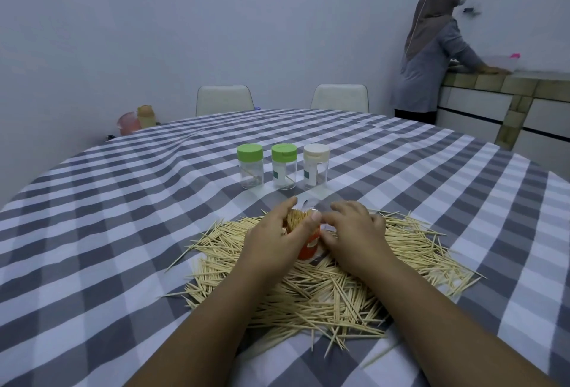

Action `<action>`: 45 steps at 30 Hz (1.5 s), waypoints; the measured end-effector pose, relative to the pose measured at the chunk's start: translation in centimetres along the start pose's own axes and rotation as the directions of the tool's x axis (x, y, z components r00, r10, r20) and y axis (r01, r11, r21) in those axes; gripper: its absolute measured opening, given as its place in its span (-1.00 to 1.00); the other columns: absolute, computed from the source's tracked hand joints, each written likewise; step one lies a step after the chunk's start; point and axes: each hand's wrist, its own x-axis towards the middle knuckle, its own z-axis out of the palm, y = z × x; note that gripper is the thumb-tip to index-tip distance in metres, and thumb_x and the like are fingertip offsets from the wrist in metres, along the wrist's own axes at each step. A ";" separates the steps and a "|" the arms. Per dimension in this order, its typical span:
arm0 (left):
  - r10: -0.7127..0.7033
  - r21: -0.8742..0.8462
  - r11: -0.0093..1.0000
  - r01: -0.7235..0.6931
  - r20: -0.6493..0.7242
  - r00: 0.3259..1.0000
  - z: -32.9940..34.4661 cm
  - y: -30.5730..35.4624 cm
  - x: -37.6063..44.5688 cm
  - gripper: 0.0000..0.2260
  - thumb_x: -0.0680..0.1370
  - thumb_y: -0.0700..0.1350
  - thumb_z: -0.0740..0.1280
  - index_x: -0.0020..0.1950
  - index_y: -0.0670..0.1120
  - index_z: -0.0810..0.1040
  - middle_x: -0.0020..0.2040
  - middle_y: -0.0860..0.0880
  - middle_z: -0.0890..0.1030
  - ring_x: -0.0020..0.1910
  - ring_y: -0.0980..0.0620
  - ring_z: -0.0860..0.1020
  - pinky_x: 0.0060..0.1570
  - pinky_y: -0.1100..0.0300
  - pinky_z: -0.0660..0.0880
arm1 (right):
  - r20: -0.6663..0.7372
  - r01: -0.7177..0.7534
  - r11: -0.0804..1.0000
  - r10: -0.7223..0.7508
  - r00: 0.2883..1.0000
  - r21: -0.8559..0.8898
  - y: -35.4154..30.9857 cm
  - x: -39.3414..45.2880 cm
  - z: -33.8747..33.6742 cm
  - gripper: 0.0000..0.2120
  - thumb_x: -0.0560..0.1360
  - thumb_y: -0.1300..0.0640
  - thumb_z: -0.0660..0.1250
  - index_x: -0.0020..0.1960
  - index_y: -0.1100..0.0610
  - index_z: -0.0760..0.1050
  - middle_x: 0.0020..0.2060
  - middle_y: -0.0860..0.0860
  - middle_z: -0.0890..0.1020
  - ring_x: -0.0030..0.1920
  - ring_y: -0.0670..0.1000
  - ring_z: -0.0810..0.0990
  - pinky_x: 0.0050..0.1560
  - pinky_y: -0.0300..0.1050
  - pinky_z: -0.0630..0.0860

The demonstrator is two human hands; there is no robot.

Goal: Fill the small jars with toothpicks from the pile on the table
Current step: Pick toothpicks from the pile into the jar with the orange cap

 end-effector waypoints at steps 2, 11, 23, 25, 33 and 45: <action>-0.039 -0.104 0.994 0.039 -0.001 0.999 -0.1 0.0 0.2 -0.49 0.48 0.25 0.31 0.37 0.09 0.44 0.29 -0.01 0.53 0.20 0.03 0.51 0.21 0.10 0.47 | -0.021 0.004 1.000 -0.004 1.000 0.006 0.0 0.0 -0.2 -0.71 0.59 -0.10 0.12 0.26 -0.14 0.46 0.35 -0.12 0.39 0.41 -0.06 0.18 0.28 0.04 0.09; -0.020 -0.035 0.999 0.021 0.030 0.999 -0.2 0.0 -0.1 -0.30 0.30 0.52 0.22 0.32 0.16 0.47 0.26 0.05 0.54 0.23 0.01 0.49 0.23 -0.03 0.46 | -0.053 -0.063 0.941 0.085 0.995 0.332 -0.2 -0.2 -1.4 -0.88 0.50 -0.08 0.29 -0.10 -0.05 0.46 0.08 -0.05 0.40 0.12 -0.01 0.42 0.21 -0.02 0.33; -0.015 0.277 0.961 0.022 -0.026 1.000 -0.1 -0.3 0.1 -0.30 0.31 0.23 0.49 0.36 0.16 0.26 0.24 0.12 0.51 0.33 -0.02 0.21 0.11 0.18 0.15 | 0.016 -0.066 0.888 0.066 0.998 0.454 0.1 -0.9 -3.0 -0.72 0.45 0.10 0.38 0.05 -0.02 0.31 -0.06 -0.09 0.44 -0.09 -0.01 0.51 -0.04 0.01 0.54; 0.020 0.252 0.968 -0.007 -0.050 0.999 -0.2 -1.0 0.5 -0.40 0.26 0.23 0.52 0.19 0.20 0.33 0.08 0.20 0.52 0.30 0.01 0.31 0.15 0.16 0.25 | 0.044 -0.093 0.857 0.082 0.996 0.507 0.3 -1.0 -3.3 -0.58 0.43 0.09 0.43 0.10 -0.04 0.22 -0.14 -0.15 0.40 -0.12 -0.03 0.54 -0.06 0.04 0.58; 0.123 0.252 0.962 -0.109 -0.043 0.991 -0.1 -2.0 0.9 -0.37 0.30 0.22 0.50 0.31 0.29 0.35 0.14 0.17 0.55 0.23 -0.02 0.43 0.21 -0.02 0.45 | 0.094 -0.017 0.879 -0.031 0.995 0.476 0.4 -1.3 -3.9 -0.33 0.34 0.08 0.53 0.38 0.01 0.32 0.22 -0.08 0.37 0.22 -0.07 0.41 0.18 -0.16 0.45; 0.214 0.309 0.923 -0.227 0.076 0.974 -0.2 -1.4 0.4 -0.32 0.43 0.18 0.41 0.49 0.19 0.21 0.36 0.08 0.43 0.28 -0.01 0.39 0.29 -0.06 0.38 | 0.152 -0.048 0.723 -0.080 0.985 0.689 0.5 -0.8 -3.5 -0.20 0.32 0.22 0.54 0.43 -0.06 0.23 0.18 -0.11 0.40 0.21 -0.08 0.43 0.13 -0.07 0.54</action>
